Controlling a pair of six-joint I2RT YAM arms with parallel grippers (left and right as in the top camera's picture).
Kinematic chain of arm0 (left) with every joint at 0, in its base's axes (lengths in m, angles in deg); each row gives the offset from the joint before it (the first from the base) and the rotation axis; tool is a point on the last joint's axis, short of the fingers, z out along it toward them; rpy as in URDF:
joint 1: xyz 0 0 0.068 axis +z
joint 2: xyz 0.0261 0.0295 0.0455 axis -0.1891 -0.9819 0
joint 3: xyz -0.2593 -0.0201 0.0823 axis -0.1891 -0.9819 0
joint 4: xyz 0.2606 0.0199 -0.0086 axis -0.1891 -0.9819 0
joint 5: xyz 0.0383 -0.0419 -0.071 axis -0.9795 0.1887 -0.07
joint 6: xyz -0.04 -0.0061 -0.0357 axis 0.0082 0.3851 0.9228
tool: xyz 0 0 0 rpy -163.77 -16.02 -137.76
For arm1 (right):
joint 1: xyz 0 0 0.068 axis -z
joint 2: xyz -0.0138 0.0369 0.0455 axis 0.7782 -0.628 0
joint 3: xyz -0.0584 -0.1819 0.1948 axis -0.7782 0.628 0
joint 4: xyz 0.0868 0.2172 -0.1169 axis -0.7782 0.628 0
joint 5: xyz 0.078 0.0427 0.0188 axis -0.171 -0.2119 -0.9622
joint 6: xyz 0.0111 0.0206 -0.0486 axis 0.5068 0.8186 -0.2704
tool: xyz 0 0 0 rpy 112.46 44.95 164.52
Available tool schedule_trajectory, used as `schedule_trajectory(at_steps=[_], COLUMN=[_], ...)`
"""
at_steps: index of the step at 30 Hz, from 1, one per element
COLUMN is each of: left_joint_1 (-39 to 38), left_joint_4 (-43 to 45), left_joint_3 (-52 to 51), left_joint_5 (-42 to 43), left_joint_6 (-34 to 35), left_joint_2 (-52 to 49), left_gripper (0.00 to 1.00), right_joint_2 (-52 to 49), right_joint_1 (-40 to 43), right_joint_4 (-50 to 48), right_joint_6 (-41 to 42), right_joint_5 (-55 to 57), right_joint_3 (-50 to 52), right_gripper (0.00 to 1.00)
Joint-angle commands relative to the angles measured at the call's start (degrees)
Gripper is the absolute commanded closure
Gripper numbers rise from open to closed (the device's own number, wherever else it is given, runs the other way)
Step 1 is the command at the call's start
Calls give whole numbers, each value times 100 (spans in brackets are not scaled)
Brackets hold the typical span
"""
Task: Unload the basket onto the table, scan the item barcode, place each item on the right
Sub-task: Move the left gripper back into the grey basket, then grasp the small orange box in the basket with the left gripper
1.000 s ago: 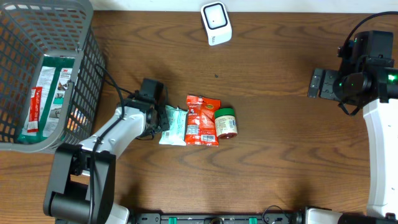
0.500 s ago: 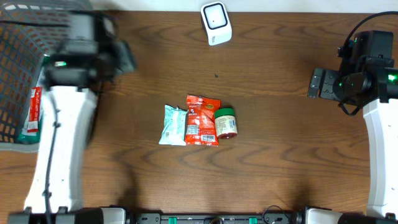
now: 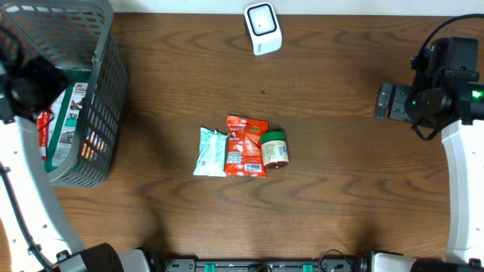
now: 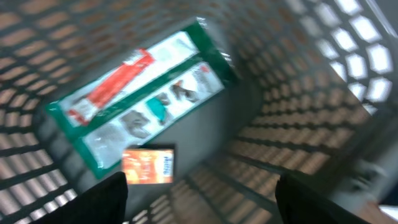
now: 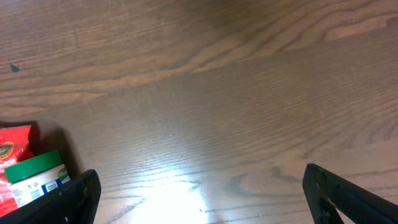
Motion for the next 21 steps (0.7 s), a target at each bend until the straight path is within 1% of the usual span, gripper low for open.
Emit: schedule_trajectory(at_steps=[1, 2, 5, 10, 12, 17, 21], left_joint_1=[302, 361, 494, 531, 531, 529, 525], left_joint_4=[-107, -116, -85, 7, 61, 221, 289], left_joint_3=[-190, -260, -601, -1231, -1410, -1650, -1650], left_joint_5=[-63, -66, -87, -334, -352, -345, -345], left_joint_6=[435, 586, 1322, 3036, 3425, 3895, 3912], left_joint_2=[-11, -11, -22, -120, -192, -568, -927], left_gripper=[18, 16, 16, 15, 15, 15, 15], right_joint_2=[7, 7, 7, 7, 7, 7, 7], right_joint_1=[13, 13, 13, 13, 13, 13, 13], right_joint_4=[-9, -9, -9, -9, -9, -9, -9], right_joint_6=[85, 83, 83, 85, 85, 85, 83], right_joint_5=[52, 52, 52, 52, 52, 52, 52], right_joint_3=[-59, -59, -59, -59, -59, -59, -59], right_gripper=[1, 1, 1, 1, 1, 1, 1])
